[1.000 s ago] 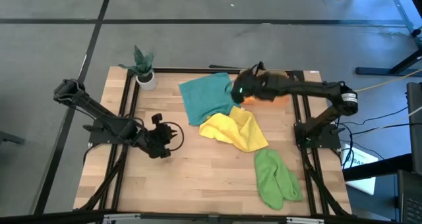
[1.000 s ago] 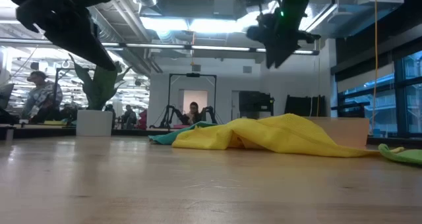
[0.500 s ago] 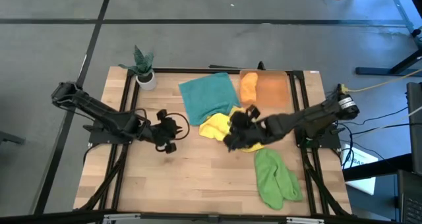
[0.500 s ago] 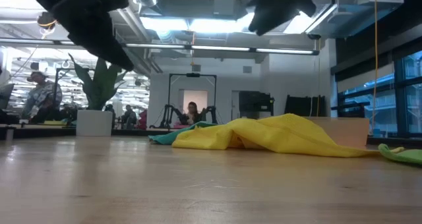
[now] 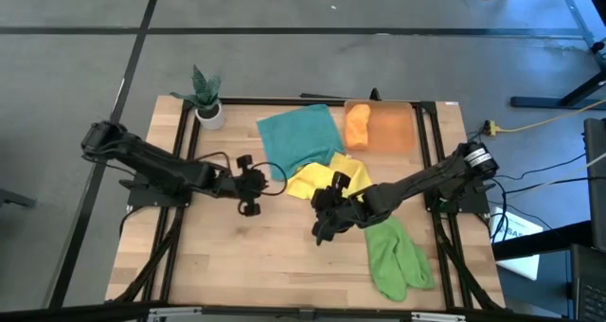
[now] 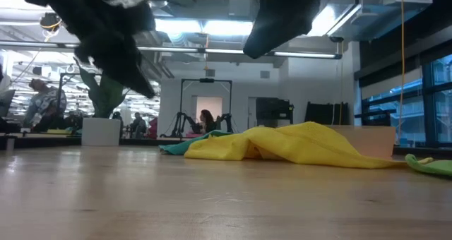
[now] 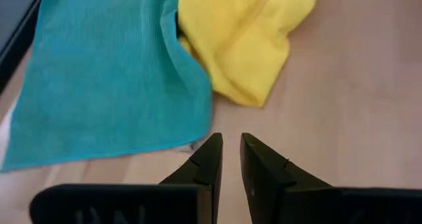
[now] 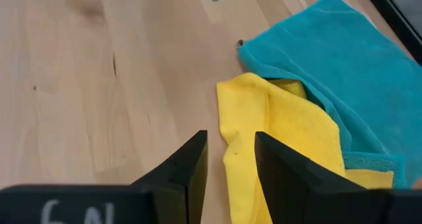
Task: Roll microfiber towels into tight, uniform cylinder then place into a basket
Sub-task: Roll the blue microfiber towel
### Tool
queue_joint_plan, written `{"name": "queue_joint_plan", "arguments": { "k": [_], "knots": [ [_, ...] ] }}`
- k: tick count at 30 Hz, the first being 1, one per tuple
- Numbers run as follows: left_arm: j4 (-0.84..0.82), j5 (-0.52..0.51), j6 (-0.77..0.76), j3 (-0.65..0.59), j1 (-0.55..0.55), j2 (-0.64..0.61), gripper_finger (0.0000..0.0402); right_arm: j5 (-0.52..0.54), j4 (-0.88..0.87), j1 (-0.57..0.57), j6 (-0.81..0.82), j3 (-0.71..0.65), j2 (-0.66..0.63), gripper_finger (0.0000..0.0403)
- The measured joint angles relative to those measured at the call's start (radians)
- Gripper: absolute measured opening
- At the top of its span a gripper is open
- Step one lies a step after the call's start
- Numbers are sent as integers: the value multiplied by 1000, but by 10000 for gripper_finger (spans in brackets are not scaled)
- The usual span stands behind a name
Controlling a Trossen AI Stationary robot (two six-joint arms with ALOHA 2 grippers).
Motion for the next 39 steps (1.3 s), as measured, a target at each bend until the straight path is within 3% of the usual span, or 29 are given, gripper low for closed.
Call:
{"name": "queue_joint_plan", "arguments": {
  "k": [8, 13, 16, 24, 39],
  "knots": [
    [178, 12, 85, 0, 174, 137, 47, 0, -3, 1, -32, 0, -14, 127],
    [175, 196, 57, 0, 336, 208, 47, 0, -2, 1, -33, 0, -17, 126],
    [215, 226, 69, 0, 376, 262, 47, 0, -3, 1, -33, 0, -17, 126],
    [327, 280, 133, 0, 403, 364, 47, -1, -1, 1, -30, 0, -17, 126],
    [117, 264, 27, 8, 311, 350, 47, -2, -2, 1, -28, 0, -17, 126]
  ]
}}
